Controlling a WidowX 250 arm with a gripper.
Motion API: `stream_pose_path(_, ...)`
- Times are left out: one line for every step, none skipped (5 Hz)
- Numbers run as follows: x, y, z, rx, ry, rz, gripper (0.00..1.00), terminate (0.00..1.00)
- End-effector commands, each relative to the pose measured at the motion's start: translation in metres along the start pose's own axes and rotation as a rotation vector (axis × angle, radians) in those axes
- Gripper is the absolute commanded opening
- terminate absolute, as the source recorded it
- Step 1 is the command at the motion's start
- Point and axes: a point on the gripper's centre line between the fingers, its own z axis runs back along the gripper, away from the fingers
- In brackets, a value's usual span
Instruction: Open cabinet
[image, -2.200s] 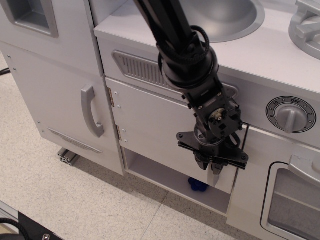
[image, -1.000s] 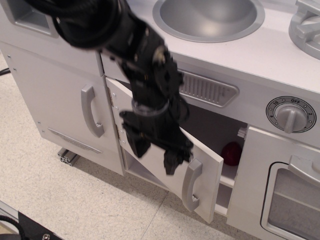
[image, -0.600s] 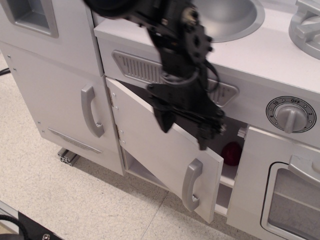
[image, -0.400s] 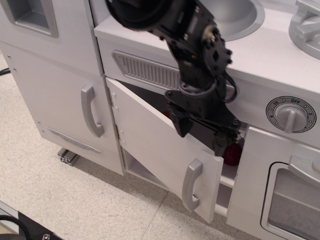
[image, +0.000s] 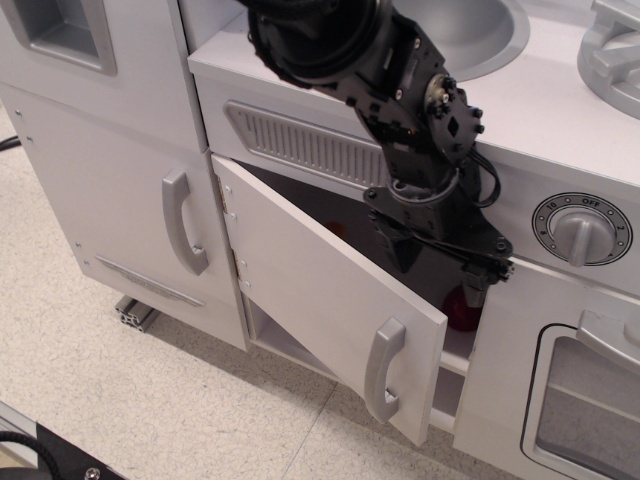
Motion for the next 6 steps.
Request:
stream_pose_path(-0.003,0.008,-0.004,0.07,-0.003,0.023,1.0,0.0)
stream_pose_path(-0.024,0.022,-0.004,0.091,0.044,0.024,1.0,0.0)
stream_pose_path(-0.045,0.04,0.0,0.119,0.074,0.019,1.0,0.0)
stream_pose_path(-0.067,0.066,0.007,0.135,0.1,0.038,1.0,0.0)
stream_pose_path(-0.082,0.096,0.003,0.176,0.135,0.065,1.0,0.0)
stream_pose_path(-0.091,0.12,-0.003,0.222,0.133,0.08,1.0,0.0)
